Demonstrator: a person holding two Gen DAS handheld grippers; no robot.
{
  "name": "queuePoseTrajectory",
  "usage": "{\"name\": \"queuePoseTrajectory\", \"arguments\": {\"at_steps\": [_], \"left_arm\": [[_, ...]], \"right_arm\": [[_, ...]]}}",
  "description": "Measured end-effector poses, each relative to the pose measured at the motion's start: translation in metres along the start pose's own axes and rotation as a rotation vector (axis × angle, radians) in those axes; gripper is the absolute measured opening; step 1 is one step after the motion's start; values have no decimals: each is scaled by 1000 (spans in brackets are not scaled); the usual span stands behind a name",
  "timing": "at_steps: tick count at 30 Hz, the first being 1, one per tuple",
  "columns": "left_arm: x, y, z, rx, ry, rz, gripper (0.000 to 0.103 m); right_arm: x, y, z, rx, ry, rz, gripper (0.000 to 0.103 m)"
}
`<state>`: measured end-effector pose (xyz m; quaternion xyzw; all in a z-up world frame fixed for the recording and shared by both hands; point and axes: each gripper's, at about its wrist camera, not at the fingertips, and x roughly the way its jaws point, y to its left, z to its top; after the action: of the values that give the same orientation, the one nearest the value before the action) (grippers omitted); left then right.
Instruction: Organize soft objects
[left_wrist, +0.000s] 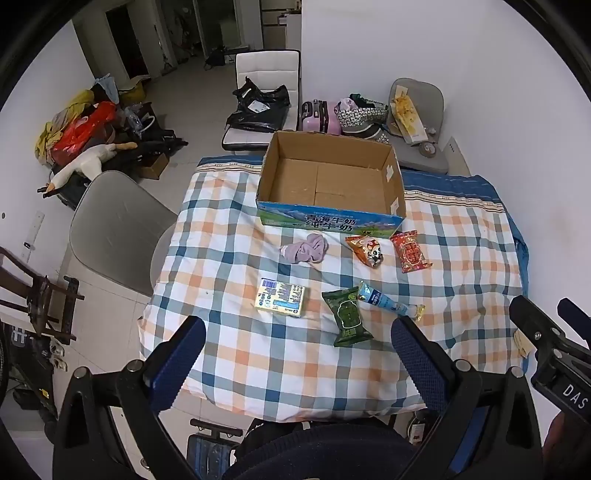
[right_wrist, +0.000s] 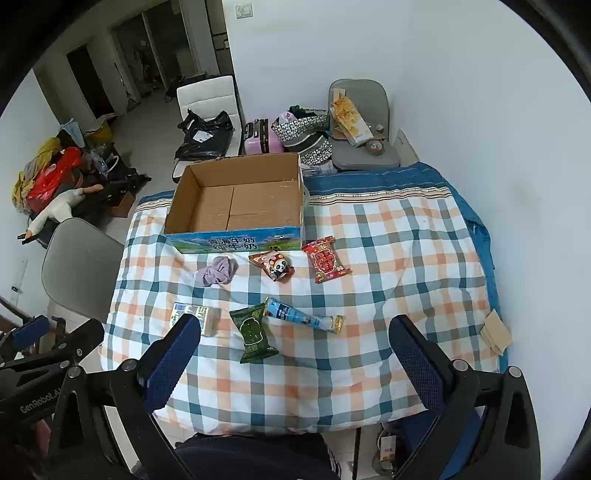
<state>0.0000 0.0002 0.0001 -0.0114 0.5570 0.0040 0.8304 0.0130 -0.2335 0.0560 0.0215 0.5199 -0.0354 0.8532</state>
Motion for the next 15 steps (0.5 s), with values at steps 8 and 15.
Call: {"name": "queuePoseTrajectory", "arguments": {"at_steps": [8, 15], "left_arm": [[0, 0, 0, 3, -10, 7, 103], [0, -1, 0, 3, -14, 3, 103]], "right_arm": [[-5, -3, -4, 0, -2, 6, 103], [-9, -8, -4, 6, -2, 4, 103]]}}
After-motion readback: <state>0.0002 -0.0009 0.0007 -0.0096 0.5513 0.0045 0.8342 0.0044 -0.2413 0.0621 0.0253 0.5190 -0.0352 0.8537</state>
